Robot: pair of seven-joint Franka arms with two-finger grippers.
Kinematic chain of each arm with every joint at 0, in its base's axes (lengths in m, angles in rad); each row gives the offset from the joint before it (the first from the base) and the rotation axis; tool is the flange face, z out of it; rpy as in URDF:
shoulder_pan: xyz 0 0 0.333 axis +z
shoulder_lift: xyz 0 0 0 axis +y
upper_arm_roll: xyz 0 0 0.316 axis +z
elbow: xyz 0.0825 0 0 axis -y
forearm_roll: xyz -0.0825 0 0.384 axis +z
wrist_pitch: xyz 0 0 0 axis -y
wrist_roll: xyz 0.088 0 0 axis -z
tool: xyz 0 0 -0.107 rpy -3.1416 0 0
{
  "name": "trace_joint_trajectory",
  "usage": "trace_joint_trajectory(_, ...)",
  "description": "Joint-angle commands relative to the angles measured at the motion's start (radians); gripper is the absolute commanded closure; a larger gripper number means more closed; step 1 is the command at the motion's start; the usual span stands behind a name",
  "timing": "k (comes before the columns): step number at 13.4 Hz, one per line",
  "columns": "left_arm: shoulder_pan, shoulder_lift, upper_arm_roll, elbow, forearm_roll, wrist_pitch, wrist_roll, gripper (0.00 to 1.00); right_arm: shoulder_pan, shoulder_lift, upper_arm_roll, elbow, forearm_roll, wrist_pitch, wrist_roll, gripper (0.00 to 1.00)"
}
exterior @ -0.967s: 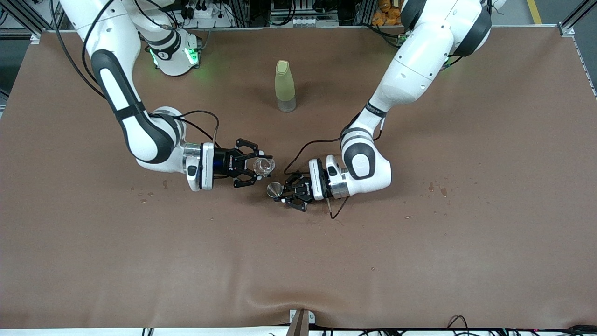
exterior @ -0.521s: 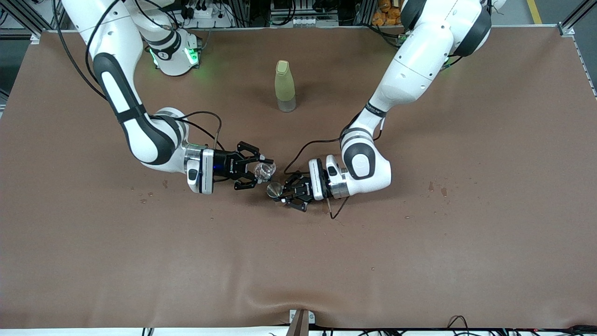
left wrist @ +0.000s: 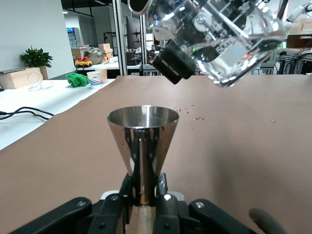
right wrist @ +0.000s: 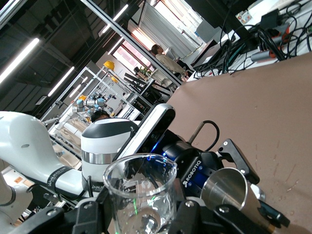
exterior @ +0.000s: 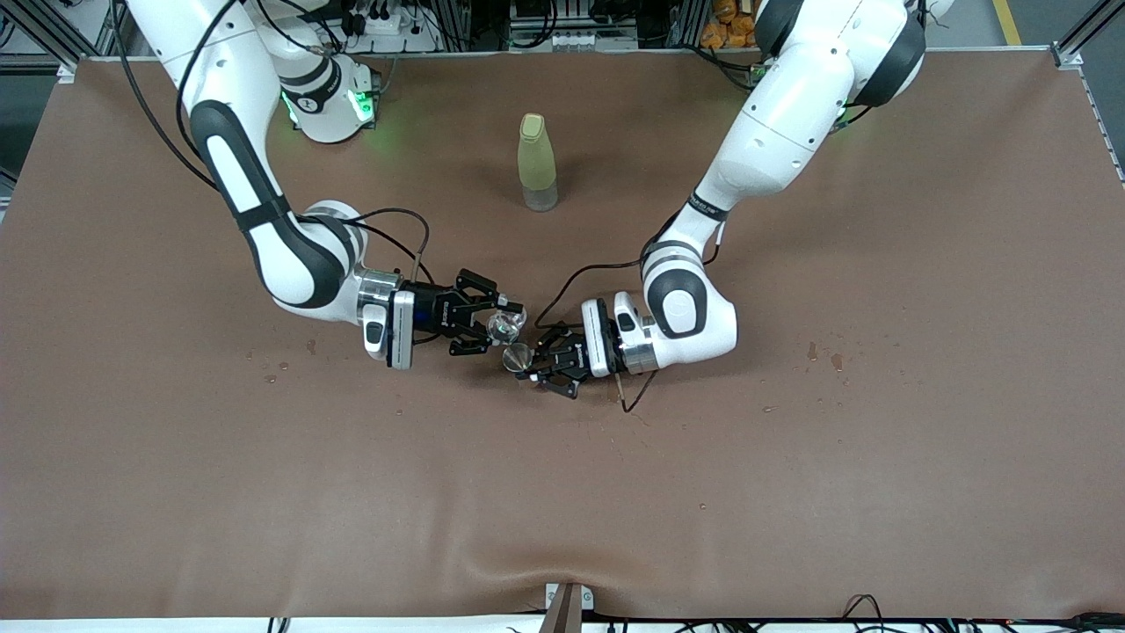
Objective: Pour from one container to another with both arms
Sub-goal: 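Raise the beaker above the jigger with the right gripper, then tilt the beaker with the right gripper, pouring liquid into the jigger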
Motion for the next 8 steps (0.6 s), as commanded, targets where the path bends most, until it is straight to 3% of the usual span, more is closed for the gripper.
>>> trace_joint_trajectory(1, -0.016, 0.015, 0.008, 0.030, -0.044, 0.015, -0.003, 1.00, 0.003, 0.001, 0.001, 0.009, 0.011, 0.003, 0.061, 1.00)
trace_joint_trajectory(8, -0.022, 0.015, 0.008, 0.029, -0.053, 0.017, -0.002, 1.00, 0.005, 0.002, 0.001, 0.009, 0.013, 0.023, 0.164, 1.00)
